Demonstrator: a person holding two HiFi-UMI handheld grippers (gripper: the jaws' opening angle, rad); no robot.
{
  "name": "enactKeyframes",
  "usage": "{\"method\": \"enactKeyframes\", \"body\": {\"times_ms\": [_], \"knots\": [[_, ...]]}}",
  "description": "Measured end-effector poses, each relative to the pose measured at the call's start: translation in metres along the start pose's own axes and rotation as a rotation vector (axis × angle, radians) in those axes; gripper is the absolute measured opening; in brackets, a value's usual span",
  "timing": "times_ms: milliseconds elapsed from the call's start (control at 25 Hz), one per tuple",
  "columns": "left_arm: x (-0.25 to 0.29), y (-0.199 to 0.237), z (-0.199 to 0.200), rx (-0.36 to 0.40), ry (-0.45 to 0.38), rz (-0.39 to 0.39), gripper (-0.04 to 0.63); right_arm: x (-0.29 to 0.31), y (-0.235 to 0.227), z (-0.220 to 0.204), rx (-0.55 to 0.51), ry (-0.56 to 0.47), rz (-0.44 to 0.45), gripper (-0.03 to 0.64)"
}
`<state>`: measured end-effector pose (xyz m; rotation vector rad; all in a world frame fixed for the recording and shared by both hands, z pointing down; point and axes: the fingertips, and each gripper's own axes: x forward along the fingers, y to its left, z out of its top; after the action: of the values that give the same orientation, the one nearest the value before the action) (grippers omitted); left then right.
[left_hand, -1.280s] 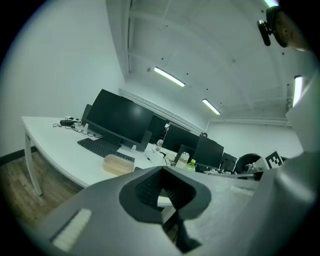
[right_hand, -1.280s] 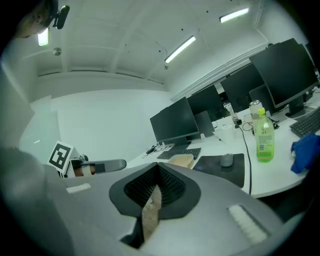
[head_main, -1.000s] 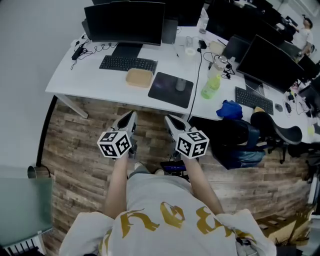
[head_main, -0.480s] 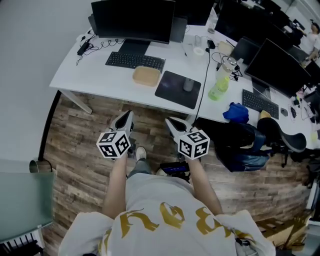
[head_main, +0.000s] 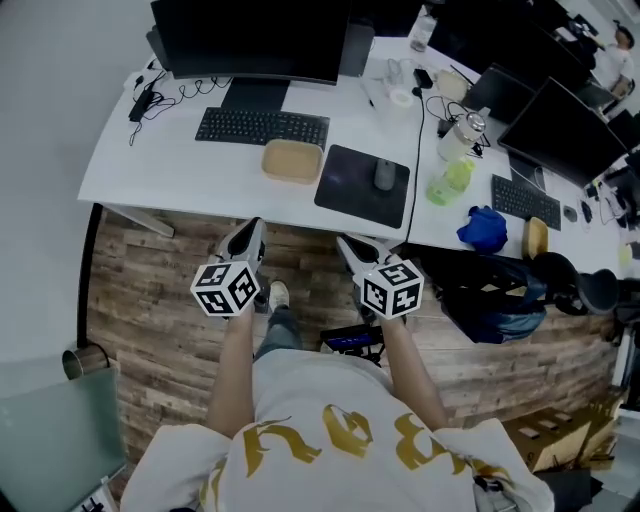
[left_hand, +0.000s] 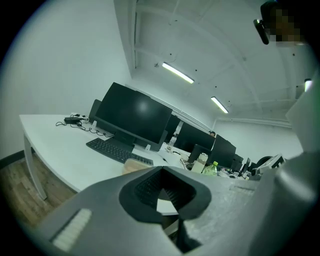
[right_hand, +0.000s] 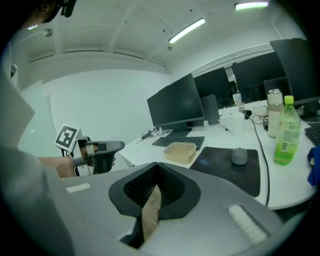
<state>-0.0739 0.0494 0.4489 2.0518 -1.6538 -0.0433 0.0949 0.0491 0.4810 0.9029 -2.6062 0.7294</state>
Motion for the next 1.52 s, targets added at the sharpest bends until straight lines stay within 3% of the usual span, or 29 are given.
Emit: {"method": "enactKeyframes", "body": {"times_ms": [440, 760, 1160, 1400, 1520], "knots": [[0.092, 0.088, 0.044, -0.002, 0.074, -0.121, 0.0, 0.082, -0.035, 0.025, 0.043, 0.022, -0.203, 0.028], [0.139, 0.114, 0.056, 0.003, 0.116, -0.196, 0.0, 0.109, -0.061, 0.042, 0.073, 0.016, -0.312, 0.028], [0.165, 0.125, 0.05, 0.011, 0.166, -0.224, 0.001, 0.112, -0.09, 0.032, 0.183, 0.023, -0.327, 0.029], [0.183, 0.127, 0.044, 0.0, 0.198, -0.236, 0.032, 0.121, -0.102, 0.026, 0.201, 0.052, -0.285, 0.032], [0.188, 0.128, 0.039, 0.0, 0.215, -0.229, 0.043, 0.129, -0.104, 0.022, 0.218, 0.067, -0.241, 0.069]]}}
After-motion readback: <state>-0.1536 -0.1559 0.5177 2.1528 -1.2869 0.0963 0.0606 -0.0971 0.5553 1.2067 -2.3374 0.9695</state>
